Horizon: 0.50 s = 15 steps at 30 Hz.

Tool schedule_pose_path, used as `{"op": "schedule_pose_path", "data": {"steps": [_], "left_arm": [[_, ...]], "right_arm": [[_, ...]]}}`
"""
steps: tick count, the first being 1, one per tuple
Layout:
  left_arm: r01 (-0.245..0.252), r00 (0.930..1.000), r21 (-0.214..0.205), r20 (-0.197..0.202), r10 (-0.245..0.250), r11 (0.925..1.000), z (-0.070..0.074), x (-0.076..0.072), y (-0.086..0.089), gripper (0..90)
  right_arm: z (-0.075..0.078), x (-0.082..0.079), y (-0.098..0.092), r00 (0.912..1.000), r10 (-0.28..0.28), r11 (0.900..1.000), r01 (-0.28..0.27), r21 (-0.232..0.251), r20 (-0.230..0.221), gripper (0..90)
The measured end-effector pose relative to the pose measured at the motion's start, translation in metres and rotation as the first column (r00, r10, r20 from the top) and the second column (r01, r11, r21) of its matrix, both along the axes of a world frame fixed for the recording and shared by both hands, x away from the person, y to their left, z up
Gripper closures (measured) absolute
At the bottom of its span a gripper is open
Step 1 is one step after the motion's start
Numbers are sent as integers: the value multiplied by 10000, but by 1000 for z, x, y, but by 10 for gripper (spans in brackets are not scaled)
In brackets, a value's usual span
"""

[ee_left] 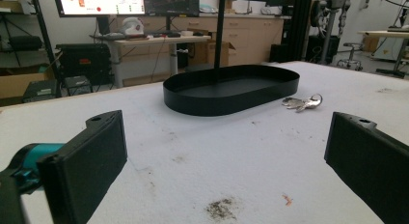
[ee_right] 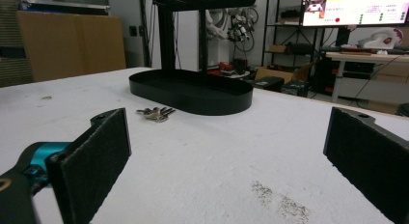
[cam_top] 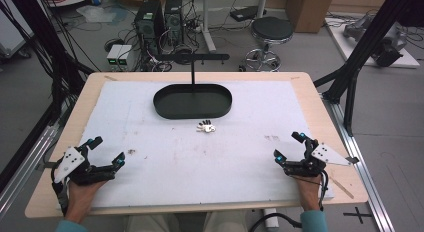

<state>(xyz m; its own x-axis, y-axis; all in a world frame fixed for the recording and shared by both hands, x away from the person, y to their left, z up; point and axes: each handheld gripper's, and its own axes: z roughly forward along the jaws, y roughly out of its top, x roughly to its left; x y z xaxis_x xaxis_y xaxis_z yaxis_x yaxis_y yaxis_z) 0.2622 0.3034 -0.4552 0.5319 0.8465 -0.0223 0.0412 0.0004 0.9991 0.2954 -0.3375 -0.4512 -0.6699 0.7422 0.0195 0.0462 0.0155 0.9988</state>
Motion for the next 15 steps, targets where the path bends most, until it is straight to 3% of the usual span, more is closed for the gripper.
{"op": "schedule_pose_path", "data": {"steps": [15], "left_arm": [[60, 10000, 65, -60, -60, 10000, 0, 0, 0, 17]], "right_arm": [[0, 0, -1, 10000, -12, 10000, 12, 24, 24, 18]]}}
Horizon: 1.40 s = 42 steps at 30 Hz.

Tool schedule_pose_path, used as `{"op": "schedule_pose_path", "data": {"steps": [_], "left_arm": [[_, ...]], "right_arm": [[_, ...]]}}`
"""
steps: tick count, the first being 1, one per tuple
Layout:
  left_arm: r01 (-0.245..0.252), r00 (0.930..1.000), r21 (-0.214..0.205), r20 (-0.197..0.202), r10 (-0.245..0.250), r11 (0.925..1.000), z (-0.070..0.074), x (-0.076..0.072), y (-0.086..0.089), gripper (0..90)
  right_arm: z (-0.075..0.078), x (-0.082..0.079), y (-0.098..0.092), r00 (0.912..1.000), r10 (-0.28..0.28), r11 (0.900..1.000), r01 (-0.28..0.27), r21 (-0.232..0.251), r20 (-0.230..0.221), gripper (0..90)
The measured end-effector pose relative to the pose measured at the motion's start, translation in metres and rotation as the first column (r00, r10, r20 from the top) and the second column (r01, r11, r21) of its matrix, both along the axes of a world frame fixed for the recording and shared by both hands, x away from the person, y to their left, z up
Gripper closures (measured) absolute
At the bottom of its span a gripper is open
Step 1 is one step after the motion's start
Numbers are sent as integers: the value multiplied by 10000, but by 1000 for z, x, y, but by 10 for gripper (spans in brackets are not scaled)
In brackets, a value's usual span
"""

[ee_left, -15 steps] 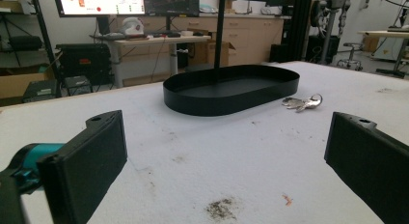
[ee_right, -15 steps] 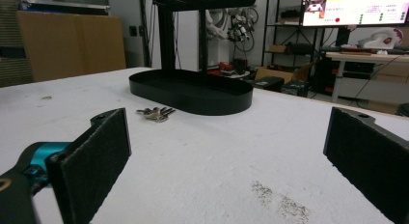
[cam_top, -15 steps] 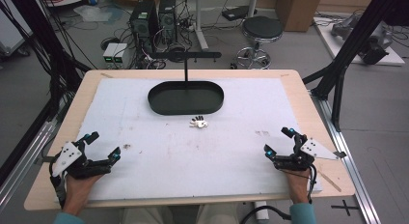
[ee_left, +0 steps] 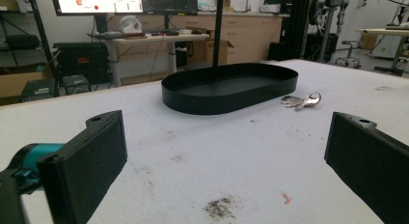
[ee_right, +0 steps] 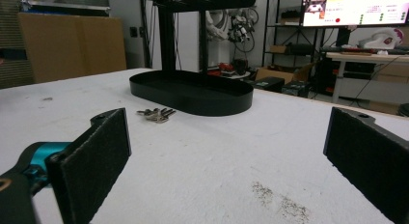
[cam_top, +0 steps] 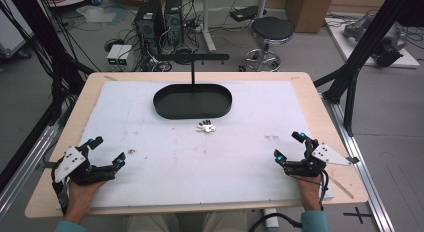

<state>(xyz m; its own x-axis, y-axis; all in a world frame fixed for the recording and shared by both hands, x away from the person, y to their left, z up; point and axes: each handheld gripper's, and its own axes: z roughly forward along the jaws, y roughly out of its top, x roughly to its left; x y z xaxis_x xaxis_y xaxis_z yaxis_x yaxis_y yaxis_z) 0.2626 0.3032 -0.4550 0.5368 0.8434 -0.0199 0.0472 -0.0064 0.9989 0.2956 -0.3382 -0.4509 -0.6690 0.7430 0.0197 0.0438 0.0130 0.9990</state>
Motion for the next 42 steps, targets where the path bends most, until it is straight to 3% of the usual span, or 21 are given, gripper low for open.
{"op": "schedule_pose_path", "data": {"steps": [35, 41, 42], "left_arm": [[69, 9999, 62, 79, -69, 10000, 0, 0, 0, 17], [37, 10000, 23, 58, -37, 10000, 0, 0, 0, 17], [37, 10000, 23, 58, -37, 10000, 0, 0, 0, 17]], "right_arm": [[0, 0, 0, 10000, -22, 10000, 22, -46, 81, 18], [1, 1, 0, 10000, 3, 10000, -3, -41, -31, 18], [2, 3, 1, 9996, 25, 9999, -29, -127, -285, 18]]}}
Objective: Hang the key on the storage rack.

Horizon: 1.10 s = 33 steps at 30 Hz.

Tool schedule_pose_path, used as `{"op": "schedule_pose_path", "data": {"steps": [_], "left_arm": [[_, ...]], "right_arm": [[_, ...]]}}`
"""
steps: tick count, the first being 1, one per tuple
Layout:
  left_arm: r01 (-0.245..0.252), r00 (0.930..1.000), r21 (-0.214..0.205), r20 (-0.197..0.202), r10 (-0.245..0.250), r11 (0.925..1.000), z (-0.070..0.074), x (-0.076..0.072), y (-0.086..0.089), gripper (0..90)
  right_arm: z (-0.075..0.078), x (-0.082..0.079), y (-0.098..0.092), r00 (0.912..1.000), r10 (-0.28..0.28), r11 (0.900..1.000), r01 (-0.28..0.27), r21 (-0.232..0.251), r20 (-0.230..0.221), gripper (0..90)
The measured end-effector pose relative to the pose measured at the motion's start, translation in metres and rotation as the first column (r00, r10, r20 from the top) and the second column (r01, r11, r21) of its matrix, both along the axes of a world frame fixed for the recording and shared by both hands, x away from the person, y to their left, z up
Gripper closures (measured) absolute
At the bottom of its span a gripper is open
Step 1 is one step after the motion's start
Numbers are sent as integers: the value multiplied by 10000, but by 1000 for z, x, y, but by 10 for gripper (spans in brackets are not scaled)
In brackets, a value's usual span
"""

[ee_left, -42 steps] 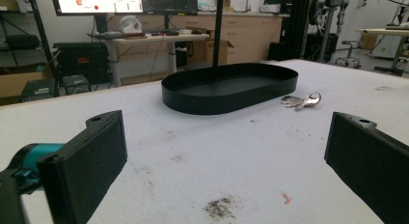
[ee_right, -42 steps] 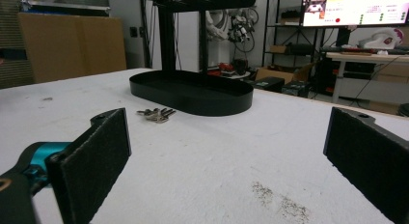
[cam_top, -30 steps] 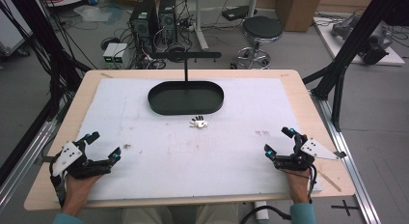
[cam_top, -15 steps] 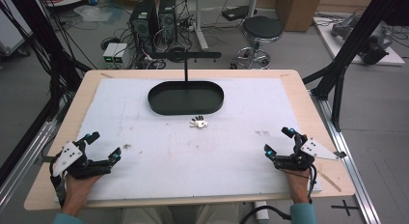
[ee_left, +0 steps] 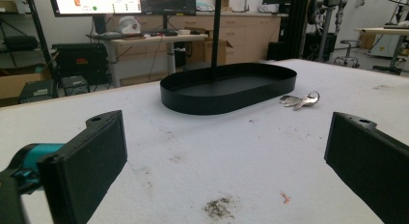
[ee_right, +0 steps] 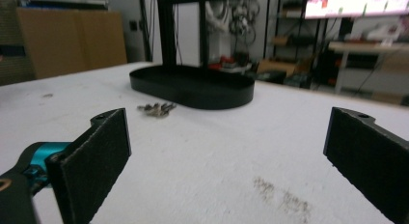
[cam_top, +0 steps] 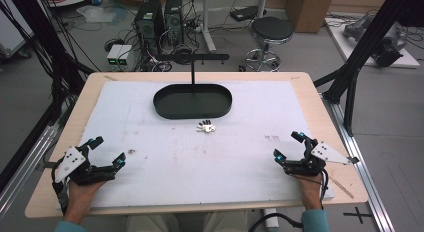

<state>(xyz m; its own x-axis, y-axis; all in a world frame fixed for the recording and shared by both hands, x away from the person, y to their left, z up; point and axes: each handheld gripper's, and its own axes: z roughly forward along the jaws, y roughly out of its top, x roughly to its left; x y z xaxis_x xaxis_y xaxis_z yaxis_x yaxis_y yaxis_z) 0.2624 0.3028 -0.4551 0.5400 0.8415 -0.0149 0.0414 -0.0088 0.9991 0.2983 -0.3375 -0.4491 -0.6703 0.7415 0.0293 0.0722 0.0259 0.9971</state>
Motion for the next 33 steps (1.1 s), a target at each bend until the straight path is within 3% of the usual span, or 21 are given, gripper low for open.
{"op": "schedule_pose_path", "data": {"steps": [1, 2, 7, 12, 15, 18, 19, 21, 26, 33], "left_arm": [[9, 10000, 12, 19, -9, 10000, 0, 0, 0, 17], [9, 10000, 12, 19, -9, 10000, 0, 0, 0, 17], [65, 10000, 55, -64, -65, 10000, 0, 1, 1, 17], [81, 10000, 52, -52, -80, 10000, 0, 1, 0, 17], [82, 10000, 86, -35, -81, 9999, 0, 1, 0, 17], [95, 9999, 61, -66, -95, 9999, 0, 1, 0, 17], [84, 9999, 71, -63, -84, 9999, 0, 1, 0, 17], [87, 9999, 78, -67, -87, 9999, 0, 1, 0, 17], [82, 9999, 40, -79, -82, 10000, 0, 1, 0, 17], [95, 9999, 60, -79, -94, 9999, 0, 1, 0, 17]], "right_arm": [[2, 2, 1, 9995, 73, 10000, -74, -31, -298, 18], [2, 2, 1, 9995, 73, 10000, -74, -31, -298, 18], [35, 11, 14, 9972, 702, 9957, -716, -586, -250, 18], [75, 23, 31, 9923, 1148, 9851, -1196, -1237, -457, 18], [95, 34, 40, 9878, 1398, 9793, -1481, -1383, -681, 18], [107, 43, 47, 9844, 1526, 9728, -1652, -1626, -877, 18], [116, 52, 54, 9806, 1549, 9671, -1753, -1842, -1201, 18], [124, 60, 62, 9746, 1745, 9622, -1991, -1858, -1405, 18], [139, 81, 85, 9594, 2229, 9232, -2646, -2786, -1726, 18], [146, 107, 113, 9315, 2746, 8779, -3441, -3330, -2386, 18]]}}
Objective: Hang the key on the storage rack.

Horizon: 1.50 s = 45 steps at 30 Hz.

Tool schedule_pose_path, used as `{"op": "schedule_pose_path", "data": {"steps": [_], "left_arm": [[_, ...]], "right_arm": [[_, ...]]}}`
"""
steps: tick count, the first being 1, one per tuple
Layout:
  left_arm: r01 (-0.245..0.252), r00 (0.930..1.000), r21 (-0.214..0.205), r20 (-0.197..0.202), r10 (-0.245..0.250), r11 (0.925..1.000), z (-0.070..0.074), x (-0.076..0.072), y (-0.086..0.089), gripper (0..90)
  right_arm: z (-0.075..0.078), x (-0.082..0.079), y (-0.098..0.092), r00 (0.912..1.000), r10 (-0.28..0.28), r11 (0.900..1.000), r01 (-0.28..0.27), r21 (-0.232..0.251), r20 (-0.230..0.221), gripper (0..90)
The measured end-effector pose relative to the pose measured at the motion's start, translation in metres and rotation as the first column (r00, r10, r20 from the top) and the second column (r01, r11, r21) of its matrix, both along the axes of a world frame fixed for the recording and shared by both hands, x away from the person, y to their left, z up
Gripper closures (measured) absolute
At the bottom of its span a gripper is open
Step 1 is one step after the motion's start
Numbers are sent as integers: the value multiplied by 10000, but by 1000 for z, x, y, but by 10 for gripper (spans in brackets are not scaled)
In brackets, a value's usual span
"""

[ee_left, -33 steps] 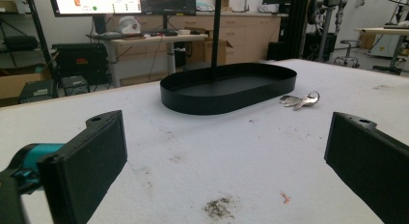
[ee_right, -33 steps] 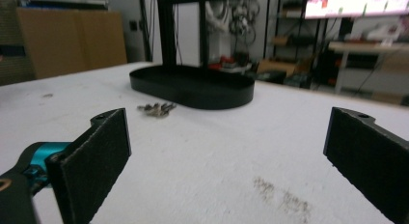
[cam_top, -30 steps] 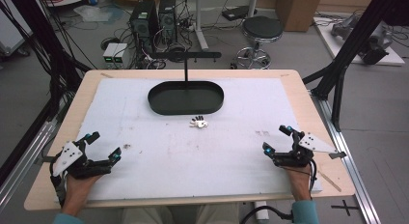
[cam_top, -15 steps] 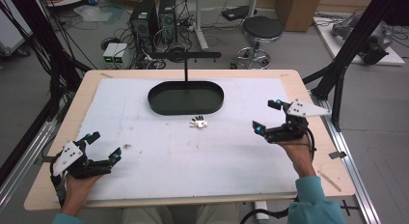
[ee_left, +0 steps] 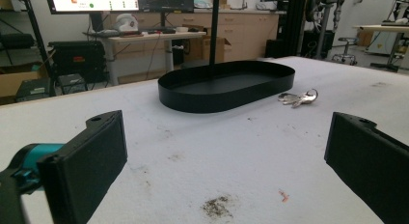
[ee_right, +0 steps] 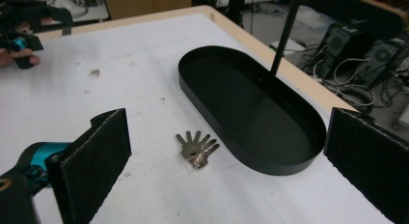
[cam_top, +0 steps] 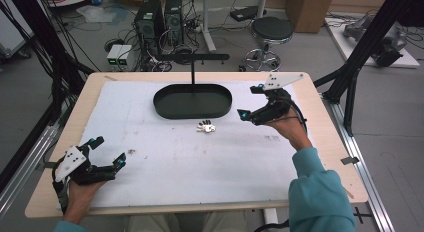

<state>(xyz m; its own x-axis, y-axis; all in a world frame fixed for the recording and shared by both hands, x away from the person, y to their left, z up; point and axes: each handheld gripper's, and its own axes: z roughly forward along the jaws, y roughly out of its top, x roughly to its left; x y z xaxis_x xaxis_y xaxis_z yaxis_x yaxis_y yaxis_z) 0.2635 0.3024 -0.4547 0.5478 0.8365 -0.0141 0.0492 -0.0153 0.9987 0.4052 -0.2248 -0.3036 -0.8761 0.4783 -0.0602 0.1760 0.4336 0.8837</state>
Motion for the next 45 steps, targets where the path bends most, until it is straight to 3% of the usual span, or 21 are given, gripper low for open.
{"op": "schedule_pose_path", "data": {"steps": [4, 13, 14, 21, 26, 36, 45], "left_arm": [[21, 10000, -3, -17, -21, 10000, 0, 0, 0, 17], [19, 10000, -6, -17, -19, 10000, 0, 0, 0, 17], [12, 10000, -5, -14, -12, 10000, 0, 0, 0, 17], [21, 10000, -3, -31, -21, 10000, 0, 0, 0, 17], [5, 10000, 11, -17, -5, 10000, 0, 0, 0, 17], [22, 10000, -10, -34, -23, 10000, 0, 0, 0, 17], [18, 10000, 1, -40, -18, 10000, 0, 0, 0, 17]], "right_arm": [[-3, 11, 15, 9997, 210, 9985, -217, -508, -153, 18], [-20, 29, 43, 9925, 614, 9882, -753, -1335, -1056, 18], [-22, 29, 46, 9900, 651, 9863, -829, -1428, -1252, 18], [-31, 37, 65, 9846, 857, 9694, -1177, -2156, -1523, 18], [-35, 42, 76, 9806, 953, 9635, -1341, -2315, -1714, 18], [-52, 49, 94, 9694, 1118, 9285, -1802, -3247, -2184, 19], [-66, 59, 98, 9606, 914, 9164, -1843, -3553, -2624, 22]]}}
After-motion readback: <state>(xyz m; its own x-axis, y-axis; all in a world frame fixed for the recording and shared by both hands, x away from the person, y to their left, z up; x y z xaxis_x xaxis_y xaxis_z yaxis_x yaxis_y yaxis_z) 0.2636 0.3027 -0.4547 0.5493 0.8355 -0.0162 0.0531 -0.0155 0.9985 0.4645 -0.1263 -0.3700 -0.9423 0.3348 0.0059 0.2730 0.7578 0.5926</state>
